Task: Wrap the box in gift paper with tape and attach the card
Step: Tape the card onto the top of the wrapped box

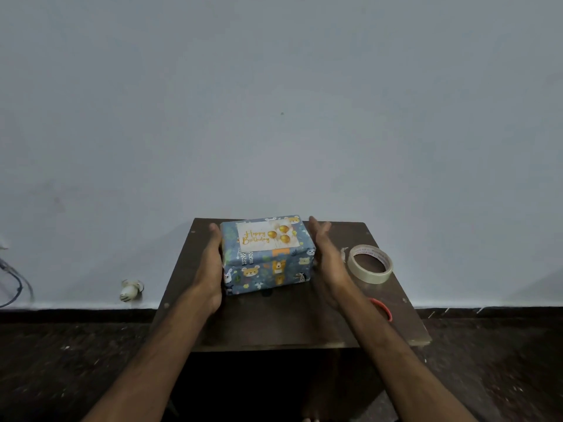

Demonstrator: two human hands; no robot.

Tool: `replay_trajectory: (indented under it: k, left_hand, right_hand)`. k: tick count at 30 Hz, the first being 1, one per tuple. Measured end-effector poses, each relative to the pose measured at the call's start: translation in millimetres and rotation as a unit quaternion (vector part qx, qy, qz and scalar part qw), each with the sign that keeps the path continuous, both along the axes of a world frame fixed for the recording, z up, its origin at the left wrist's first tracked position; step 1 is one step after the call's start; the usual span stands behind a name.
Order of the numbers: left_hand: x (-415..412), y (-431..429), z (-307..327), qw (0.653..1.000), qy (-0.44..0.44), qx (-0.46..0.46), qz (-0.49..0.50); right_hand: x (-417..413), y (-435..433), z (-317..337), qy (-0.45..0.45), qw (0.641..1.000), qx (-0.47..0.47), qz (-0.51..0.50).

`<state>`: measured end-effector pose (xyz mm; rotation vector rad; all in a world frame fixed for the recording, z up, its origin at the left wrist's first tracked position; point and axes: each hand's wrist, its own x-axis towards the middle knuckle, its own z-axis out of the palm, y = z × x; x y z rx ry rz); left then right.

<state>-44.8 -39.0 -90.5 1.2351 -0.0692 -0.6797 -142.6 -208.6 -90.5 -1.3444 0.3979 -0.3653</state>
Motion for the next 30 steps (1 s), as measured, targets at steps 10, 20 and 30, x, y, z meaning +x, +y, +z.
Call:
replay_trajectory:
  k: [10, 20, 30]
  left_hand:
    - [6.8, 0.9, -0.7, 1.0, -0.005, -0.008, -0.004]
    - [0.3, 1.8, 12.5, 0.989, -0.089, -0.096, 0.067]
    - [-6.3, -4.1, 15.1, 0.984, -0.164, -0.031, 0.07]
  right_hand:
    - [8.3, 9.2, -23.5, -0.042, 0.999, 0.003, 0.007]
    - [-9.0, 16.6, -7.3, -0.111, 0.992, -0.041, 0.044]
    - [5.8, 9.0, -7.3, -0.073, 0.997, -0.037, 0.004]
